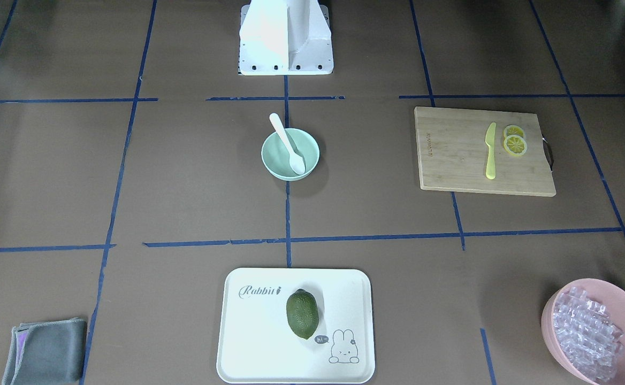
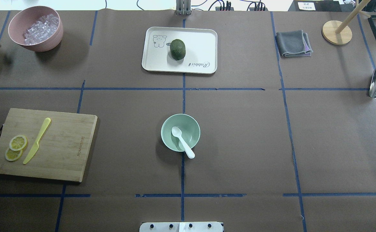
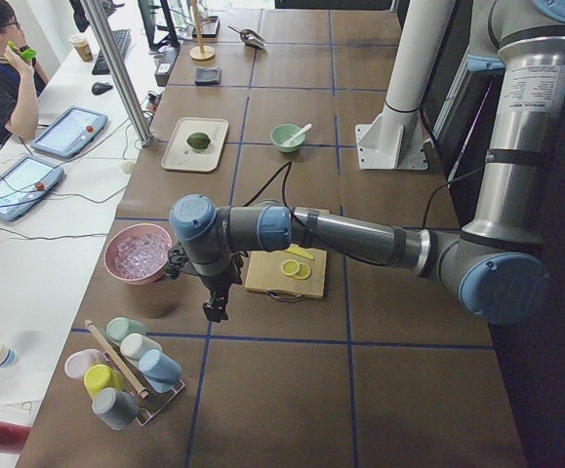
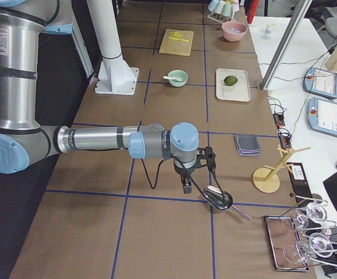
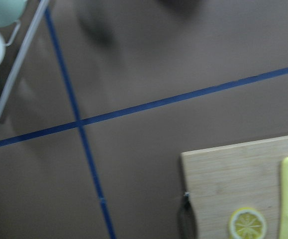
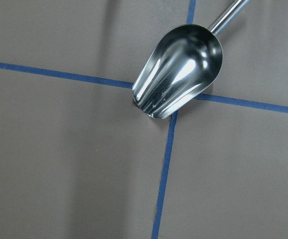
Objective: Place spoon in bowl
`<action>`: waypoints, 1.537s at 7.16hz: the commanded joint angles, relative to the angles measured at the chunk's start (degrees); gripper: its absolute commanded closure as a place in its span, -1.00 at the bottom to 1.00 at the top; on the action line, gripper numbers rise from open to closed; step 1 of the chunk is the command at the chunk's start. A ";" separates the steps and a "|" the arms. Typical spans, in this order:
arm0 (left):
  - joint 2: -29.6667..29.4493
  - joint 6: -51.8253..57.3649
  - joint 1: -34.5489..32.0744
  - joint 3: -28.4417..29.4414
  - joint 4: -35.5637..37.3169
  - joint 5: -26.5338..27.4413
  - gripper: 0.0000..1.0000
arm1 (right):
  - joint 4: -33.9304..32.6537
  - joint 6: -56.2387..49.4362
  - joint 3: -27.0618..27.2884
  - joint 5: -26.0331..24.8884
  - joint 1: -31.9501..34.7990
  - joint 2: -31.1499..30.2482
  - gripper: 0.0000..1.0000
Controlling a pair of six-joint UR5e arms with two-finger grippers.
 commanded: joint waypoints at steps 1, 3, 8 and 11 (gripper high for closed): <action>2.85 2.82 -3.63 3.63 -5.08 -0.07 -1.00 | -0.02 0.10 -0.65 0.01 0.01 0.01 -0.99; 2.97 2.64 -4.08 3.62 -5.38 0.02 -1.00 | 0.06 -0.17 -3.19 0.01 0.01 0.70 -0.99; 2.88 2.64 -4.08 3.54 -5.38 0.02 -1.00 | 0.07 -0.08 -3.64 0.01 0.01 0.71 -0.99; 2.97 2.64 -4.17 3.54 -5.38 0.02 -1.00 | 0.07 0.01 -3.73 0.01 0.01 0.71 -0.99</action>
